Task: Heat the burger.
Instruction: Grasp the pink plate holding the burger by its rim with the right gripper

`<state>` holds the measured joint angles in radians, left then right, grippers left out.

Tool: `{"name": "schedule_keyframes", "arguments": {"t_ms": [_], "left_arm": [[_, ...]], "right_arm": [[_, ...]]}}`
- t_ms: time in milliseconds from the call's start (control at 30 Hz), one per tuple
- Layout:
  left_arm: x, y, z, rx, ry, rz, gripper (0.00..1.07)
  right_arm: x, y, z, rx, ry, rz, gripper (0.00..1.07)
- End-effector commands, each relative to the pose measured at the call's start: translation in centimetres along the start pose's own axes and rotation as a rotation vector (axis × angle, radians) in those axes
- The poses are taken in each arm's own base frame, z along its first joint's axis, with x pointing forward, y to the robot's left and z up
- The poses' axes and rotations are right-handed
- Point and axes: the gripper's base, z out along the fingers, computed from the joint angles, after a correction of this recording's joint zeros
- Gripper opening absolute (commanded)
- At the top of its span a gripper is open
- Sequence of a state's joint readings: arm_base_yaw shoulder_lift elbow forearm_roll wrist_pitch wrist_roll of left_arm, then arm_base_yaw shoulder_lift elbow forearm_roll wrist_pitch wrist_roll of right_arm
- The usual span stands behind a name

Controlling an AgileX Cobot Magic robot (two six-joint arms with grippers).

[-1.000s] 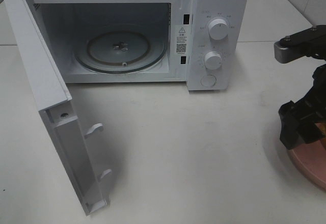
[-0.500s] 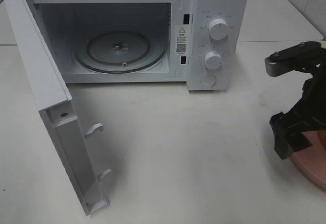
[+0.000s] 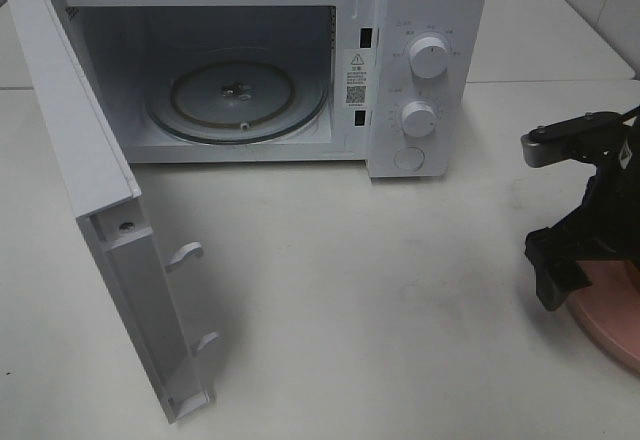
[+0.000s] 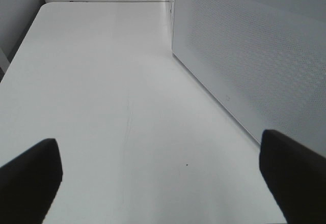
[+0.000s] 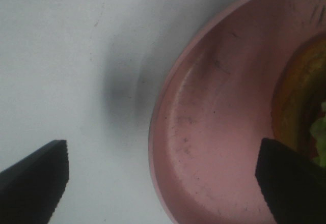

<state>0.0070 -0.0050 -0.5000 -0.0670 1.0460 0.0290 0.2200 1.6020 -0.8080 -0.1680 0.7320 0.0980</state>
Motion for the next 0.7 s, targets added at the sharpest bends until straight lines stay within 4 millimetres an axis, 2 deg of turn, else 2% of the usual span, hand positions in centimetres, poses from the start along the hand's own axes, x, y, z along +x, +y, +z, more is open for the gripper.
{"name": "schedule_keyframes", "arguments": {"t_ms": [33, 133, 467, 700], "left_arm": [[0.2, 0.0, -0.3, 0.002, -0.031, 0.002, 1.0], [0.2, 0.0, -0.3, 0.002, -0.031, 0.002, 1.0], [0.2, 0.0, -0.3, 0.002, -0.031, 0.002, 1.0], [0.2, 0.0, -0.3, 0.002, -0.031, 0.002, 1.0]], "right_arm": [[-0.5, -0.5, 1.4, 0.0, 0.003, 0.03, 0.93], [-0.6, -0.7, 1.7, -0.001, 0.003, 0.037, 0.93], [-1.4, -0.6, 5.4, 0.006, 0.048, 0.044, 0.91], [-1.4, -0.4, 6.9, 0.001, 0.082, 0.037, 0.88]]}}
